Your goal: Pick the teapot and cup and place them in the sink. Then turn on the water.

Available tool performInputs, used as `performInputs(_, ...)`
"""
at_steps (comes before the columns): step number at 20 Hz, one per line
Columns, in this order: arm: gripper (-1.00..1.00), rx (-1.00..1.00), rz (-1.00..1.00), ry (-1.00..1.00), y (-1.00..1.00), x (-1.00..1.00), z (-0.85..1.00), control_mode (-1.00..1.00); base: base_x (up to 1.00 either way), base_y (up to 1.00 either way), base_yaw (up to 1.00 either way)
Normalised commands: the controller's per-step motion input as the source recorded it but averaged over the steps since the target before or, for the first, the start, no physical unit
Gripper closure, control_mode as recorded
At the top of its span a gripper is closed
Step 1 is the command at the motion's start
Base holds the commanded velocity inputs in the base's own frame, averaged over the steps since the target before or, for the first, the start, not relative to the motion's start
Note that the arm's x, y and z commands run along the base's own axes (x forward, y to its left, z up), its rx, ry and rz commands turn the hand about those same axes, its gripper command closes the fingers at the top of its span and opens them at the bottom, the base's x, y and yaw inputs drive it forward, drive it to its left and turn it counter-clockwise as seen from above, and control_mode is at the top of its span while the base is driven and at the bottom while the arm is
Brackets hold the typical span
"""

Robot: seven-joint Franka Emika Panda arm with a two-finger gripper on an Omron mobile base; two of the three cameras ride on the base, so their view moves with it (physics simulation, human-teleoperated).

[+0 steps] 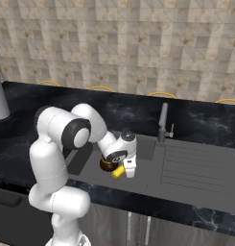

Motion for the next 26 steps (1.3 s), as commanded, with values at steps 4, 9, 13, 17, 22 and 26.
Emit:
performInputs(4, 1.0, 0.0, 0.0, 0.0, -0.01, 0.12, -0.27, -1.0, 0.0, 0.0, 0.0)
performInputs(9, 1.0, 0.0, 0.0, 0.0, -0.07, 0.13, -0.26, -1.0, 0.0, 0.0, 0.0)
performInputs(13, 1.0, 0.0, 0.0, 0.0, -0.1, 0.12, -0.25, -1.0, 0.0, 0.0, 0.0)
performInputs(17, -1.0, 0.0, 0.0, 0.0, -0.06, 0.1, -0.21, -1.0, 0.0, 0.0, 0.0)
performInputs(22, -1.0, 0.0, 0.0, 0.01, 0.0, 0.16, 0.01, -1.0, 0.0, 0.0, 0.0)
performInputs(26, -1.0, 0.0, 0.0, 0.06, 0.0, 0.17, 0.19, -1.0, 0.0, 0.0, 0.0)
